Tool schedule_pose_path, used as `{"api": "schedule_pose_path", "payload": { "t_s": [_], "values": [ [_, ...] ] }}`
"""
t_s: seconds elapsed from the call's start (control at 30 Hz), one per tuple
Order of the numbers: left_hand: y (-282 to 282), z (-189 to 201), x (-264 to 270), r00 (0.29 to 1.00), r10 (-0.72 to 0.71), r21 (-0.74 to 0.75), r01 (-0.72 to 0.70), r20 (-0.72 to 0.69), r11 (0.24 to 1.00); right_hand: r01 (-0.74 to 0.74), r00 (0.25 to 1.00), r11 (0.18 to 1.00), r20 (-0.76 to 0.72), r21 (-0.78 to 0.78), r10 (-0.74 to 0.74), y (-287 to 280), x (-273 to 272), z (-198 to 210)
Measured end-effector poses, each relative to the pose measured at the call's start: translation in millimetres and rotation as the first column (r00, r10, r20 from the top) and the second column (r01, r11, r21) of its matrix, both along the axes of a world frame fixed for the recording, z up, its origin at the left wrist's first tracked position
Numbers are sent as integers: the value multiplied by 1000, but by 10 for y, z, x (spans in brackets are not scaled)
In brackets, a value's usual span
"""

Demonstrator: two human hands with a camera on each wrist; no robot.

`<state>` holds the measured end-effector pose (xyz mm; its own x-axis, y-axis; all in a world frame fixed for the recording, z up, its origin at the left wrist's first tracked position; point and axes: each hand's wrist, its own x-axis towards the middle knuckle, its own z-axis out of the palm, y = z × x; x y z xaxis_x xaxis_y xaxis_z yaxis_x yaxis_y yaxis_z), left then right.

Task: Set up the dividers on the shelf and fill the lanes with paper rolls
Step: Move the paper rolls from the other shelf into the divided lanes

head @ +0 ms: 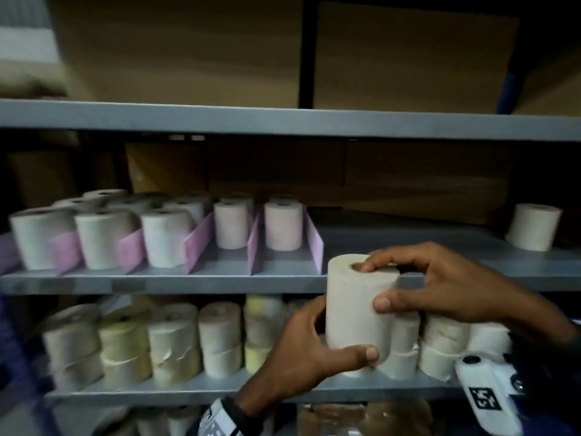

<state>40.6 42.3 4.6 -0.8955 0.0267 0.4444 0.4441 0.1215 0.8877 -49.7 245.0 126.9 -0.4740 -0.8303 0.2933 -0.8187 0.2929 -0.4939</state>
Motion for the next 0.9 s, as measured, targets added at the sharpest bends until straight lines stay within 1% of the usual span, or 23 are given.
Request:
{"api": "schedule_pose_path", "payload": {
  "t_s": [0.13, 0.2, 0.33, 0.4, 0.47, 0.53, 0.6, 0.63, 0.7, 0.77, 0.83, 0.9],
  "values": [
    [-552, -198, 410, 987, 160, -34, -161, -32, 986, -34, 999, 999, 5, 17, 33, -611, 304, -171],
    [-782, -291, 595, 971, 235, 6, -235, -52, 972, -32, 999, 999, 0, -21, 32, -896, 453, -275],
    [-1019, -435, 859, 918, 390, 97, -383, -75, 919, -43, 999, 994, -30, -97, 40, -1350, 662, -380],
    [-1104, -500, 936, 861, 501, 96, -494, -88, 864, -51, 998, 994, -47, -100, 46, -1569, 689, -395],
    [-1156, -574, 974, 757, 643, 52, -642, -118, 765, -43, 995, 993, -90, -106, 34, -1763, 681, -397],
    [-1167, -631, 982, 641, 737, -6, -755, -213, 655, -21, 990, 991, -141, -131, 2, -1934, 645, -387],
    [-1161, -653, 965, 560, 744, -97, -817, -364, 568, 10, 983, 988, -178, -151, -37, -2082, 564, -377],
    [-1160, -644, 947, 546, 718, -164, -830, -432, 532, 29, 980, 986, -192, -163, -61, -2144, 522, -370],
    [-1178, -597, 886, 555, 664, -292, -831, -501, 474, 53, 976, 978, -196, -202, -93, -2275, 421, -345],
    [-1209, -534, 790, 576, 635, -405, -816, -515, 412, 70, 975, 970, -189, -233, -115, -2391, 328, -321],
    [-1233, -477, 682, 593, 634, -510, -790, -497, 340, 89, 969, 969, -207, -231, -139, -2492, 247, -313],
    [-1274, -443, 574, 601, 649, -580, -762, -466, 289, 109, 966, 970, -206, -217, -154, -2585, 174, -306]
  ]
}}
